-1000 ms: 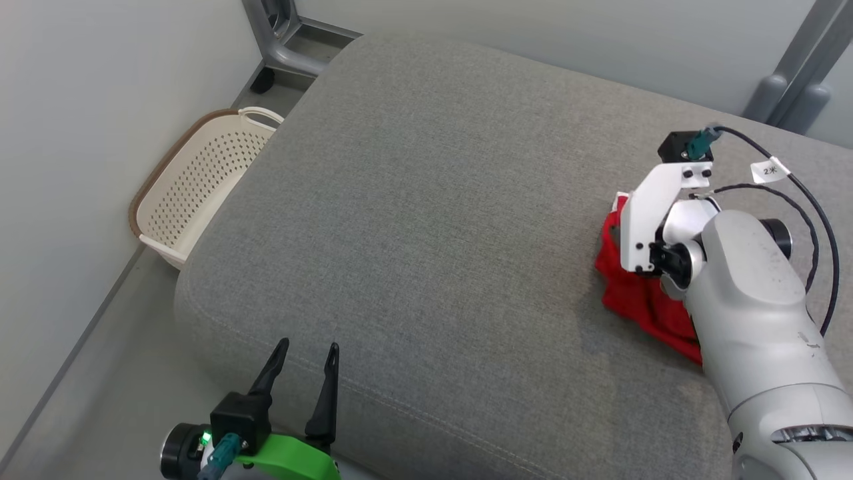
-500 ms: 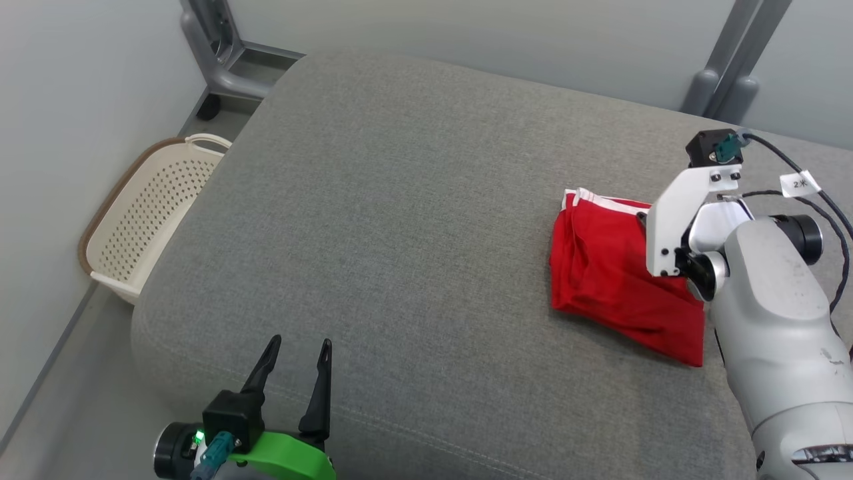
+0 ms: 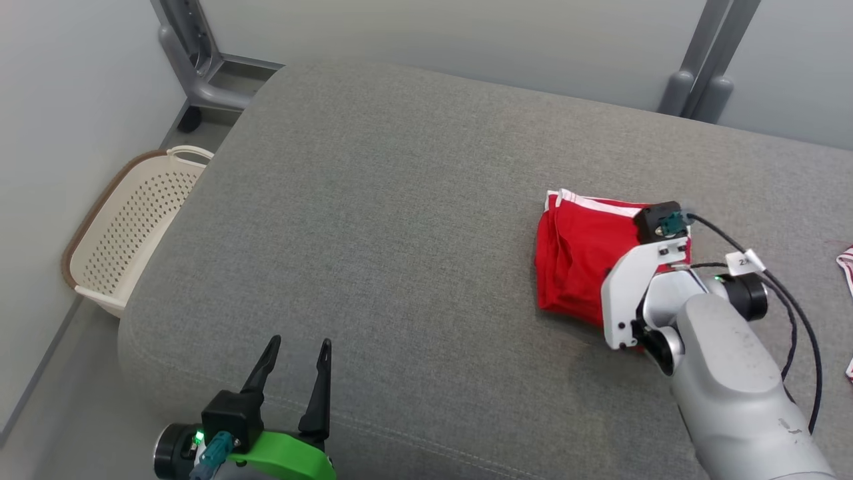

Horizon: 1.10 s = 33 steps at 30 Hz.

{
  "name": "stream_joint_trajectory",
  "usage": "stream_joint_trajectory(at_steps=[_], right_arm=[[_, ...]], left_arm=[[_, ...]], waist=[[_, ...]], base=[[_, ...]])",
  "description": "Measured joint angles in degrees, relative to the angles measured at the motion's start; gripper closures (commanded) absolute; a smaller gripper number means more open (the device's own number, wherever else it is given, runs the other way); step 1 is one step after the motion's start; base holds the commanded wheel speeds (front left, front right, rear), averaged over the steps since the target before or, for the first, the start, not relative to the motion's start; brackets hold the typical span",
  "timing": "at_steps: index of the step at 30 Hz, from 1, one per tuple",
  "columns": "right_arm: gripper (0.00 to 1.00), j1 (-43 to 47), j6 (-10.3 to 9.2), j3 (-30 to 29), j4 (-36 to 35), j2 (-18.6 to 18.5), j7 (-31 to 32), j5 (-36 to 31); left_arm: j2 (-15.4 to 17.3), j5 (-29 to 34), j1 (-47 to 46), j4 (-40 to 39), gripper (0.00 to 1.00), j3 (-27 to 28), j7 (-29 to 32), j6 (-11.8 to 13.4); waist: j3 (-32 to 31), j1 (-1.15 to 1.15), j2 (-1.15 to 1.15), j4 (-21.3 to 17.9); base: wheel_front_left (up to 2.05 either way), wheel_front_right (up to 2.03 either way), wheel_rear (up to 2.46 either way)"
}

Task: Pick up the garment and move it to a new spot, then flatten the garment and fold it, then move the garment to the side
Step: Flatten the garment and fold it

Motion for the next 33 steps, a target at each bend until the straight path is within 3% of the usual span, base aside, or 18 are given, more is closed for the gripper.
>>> stream_joint_trajectory(at_steps=[6, 24, 26, 27, 33], right_arm=[[1.0, 0.98, 0.0, 2.53, 0.79, 0.73, -0.81, 1.76], [1.0, -1.51, 0.0, 15.81, 6.89, 0.91, -3.99, 15.69], [0.51, -2.96, 0.01, 16.33, 7.32, 0.94, -3.11, 16.73], [0.0, -3.75, 0.0, 16.37, 7.95, 0.93, -2.07, 16.69], [0.0, -8.75, 0.0, 10.46, 10.11, 0.93, 0.83, 12.38]], left_arm=[[0.46, -0.16, 0.04, 0.22, 0.0, 0.0, 0.0, 0.15], [1.62, -0.45, 1.37, -0.3, 0.0, -0.88, 0.75, 0.74], [1.81, -0.76, 1.79, -0.42, 0.0, -0.73, 0.77, 1.04], [1.97, -0.77, 2.04, -0.47, 0.0, -0.64, 0.78, 1.16], [2.88, -0.97, 2.79, -1.57, 0.0, -0.29, 1.01, 1.76]], waist=[[-0.12, 0.0, 0.0, 0.98], [-2.5, 0.0, 0.0, 4.22], [-2.81, 0.0, 0.0, 3.94], [-2.98, 0.0, 0.0, 3.71], [-3.91, 0.0, 0.0, 1.45]], base=[[0.0, 0.0, 0.0], [0.0, 0.0, 0.0], [0.0, 0.0, 0.0], [0.0, 0.0, 0.0], [0.0, 0.0, 0.0]])
